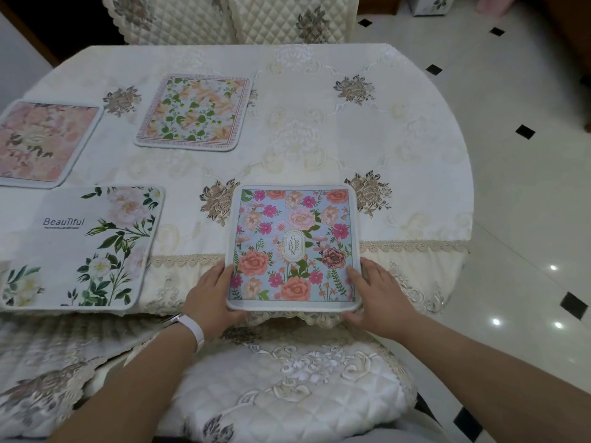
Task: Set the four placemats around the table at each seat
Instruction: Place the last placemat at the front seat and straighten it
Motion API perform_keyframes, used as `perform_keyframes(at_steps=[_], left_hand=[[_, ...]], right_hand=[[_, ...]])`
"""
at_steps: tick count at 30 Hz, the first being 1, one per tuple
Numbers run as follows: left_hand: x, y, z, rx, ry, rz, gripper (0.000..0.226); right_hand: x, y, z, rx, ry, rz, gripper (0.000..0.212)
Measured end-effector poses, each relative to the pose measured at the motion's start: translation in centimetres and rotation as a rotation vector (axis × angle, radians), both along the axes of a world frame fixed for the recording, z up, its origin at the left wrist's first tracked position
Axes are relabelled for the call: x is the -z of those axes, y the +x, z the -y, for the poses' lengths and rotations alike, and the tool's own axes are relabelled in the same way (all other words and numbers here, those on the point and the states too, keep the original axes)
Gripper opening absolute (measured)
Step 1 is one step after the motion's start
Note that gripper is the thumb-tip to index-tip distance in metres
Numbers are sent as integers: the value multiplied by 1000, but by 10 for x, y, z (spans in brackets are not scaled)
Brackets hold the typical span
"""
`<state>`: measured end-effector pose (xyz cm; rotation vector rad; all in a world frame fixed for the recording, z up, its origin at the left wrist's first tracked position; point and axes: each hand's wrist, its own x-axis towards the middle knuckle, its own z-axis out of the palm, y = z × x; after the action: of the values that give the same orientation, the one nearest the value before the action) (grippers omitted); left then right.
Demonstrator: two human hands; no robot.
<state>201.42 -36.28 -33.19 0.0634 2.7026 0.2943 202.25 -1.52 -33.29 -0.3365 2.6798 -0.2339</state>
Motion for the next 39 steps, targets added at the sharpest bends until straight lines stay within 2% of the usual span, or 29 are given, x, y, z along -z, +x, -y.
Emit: perform_keyframes(at_steps=[6, 10, 12, 17, 22, 27, 32, 39], left_hand=[[-5, -3, 1, -18, 60, 49, 110], [-17, -1, -1, -75, 123, 61, 106], [-26, 1, -7, -93, 140, 22, 97], [-63, -6, -57, -53, 248, -167, 56], [-97, -23, -138, 186, 150, -339, 45], [-134, -40, -238, 367, -14, -472, 47], [-159, -58, -340, 340, -52, -519, 46], [-173, -82, -454, 315, -35, -536, 48]], right_hand=[[-9, -5, -2, -18, -1, 60, 96], [-23, -14, -8, -21, -42, 131, 84], [-33, -19, -14, 20, -90, 143, 76], [-59, -37, -42, 32, -156, 27, 54], [-88, -49, -92, 41, -199, -83, 38], [-125, -60, -169, -47, -186, -257, 41], [-156, -70, -258, -87, -155, -337, 50], [-178, -80, -372, -20, -180, -353, 69]])
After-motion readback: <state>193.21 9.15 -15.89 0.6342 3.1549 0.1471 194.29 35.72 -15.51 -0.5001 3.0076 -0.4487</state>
